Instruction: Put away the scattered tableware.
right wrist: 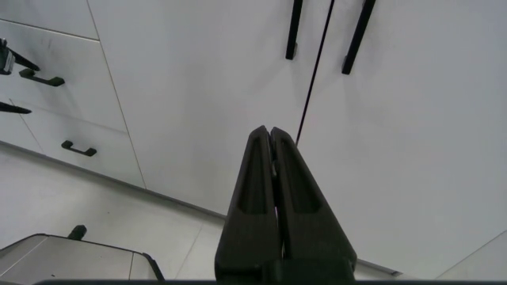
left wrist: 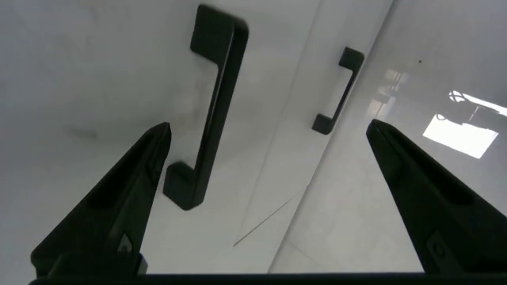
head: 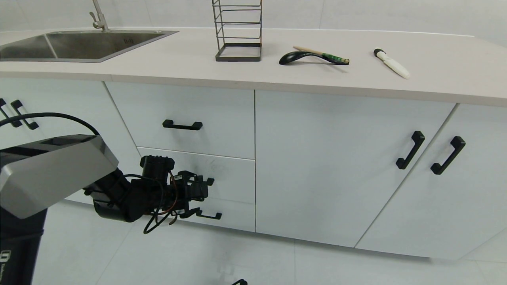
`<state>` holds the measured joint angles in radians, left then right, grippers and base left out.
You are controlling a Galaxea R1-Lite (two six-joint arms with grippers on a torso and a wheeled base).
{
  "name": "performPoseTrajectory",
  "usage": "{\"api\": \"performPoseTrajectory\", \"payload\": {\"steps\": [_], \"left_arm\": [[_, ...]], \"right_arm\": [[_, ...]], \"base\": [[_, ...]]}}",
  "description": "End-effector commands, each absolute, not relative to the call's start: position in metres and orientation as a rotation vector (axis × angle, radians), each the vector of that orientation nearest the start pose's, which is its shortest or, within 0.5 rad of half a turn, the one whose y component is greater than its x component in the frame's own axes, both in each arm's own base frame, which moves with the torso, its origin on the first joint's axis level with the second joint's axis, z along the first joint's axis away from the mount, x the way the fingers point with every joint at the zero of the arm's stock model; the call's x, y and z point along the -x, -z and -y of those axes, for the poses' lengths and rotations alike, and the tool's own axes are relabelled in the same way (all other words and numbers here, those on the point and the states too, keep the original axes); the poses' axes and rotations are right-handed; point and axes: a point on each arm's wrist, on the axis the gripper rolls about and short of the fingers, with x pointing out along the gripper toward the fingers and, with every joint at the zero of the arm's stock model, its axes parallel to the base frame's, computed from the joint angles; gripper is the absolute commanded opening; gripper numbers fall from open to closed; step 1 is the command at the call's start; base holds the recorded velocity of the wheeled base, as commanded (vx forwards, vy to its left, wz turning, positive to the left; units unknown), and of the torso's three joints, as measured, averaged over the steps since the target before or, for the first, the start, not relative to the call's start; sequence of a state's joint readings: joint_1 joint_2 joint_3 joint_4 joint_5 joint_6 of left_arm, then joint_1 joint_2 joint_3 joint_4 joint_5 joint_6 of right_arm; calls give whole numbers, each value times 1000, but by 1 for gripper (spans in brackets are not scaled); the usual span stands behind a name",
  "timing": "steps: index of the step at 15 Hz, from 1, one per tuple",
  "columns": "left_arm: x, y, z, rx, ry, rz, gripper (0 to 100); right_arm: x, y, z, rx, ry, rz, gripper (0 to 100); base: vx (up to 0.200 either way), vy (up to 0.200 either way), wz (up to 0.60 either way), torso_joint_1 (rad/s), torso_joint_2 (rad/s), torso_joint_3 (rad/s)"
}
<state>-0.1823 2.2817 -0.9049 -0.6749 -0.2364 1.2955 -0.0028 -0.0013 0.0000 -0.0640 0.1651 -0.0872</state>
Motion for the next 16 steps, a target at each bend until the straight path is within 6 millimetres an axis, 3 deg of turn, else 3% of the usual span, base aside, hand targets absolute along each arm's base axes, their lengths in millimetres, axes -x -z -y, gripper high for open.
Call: {"api": "performPoseTrajectory", "payload": {"steps": [1,8,12,16], "left_arm": [[-376,-1,75,-1199,798,-344,100],[-383,11,85,-1201,823,-343,100],[-378,21,86,-1197,849,-375,100],[-369,19,83,-1191,860,-395,100]], "right_arm": [[23,-82,-4,93,-160,71,0],[23,-82,-4,93,-160,71,0],[23,-82,-4,93,-160,71,0],[23,-82,-4,93,-161,71,0]], "base": [[0,0,0,0,0,0],[0,0,0,0,0,0],[0,0,0,0,0,0],[0,0,0,0,0,0]]}}
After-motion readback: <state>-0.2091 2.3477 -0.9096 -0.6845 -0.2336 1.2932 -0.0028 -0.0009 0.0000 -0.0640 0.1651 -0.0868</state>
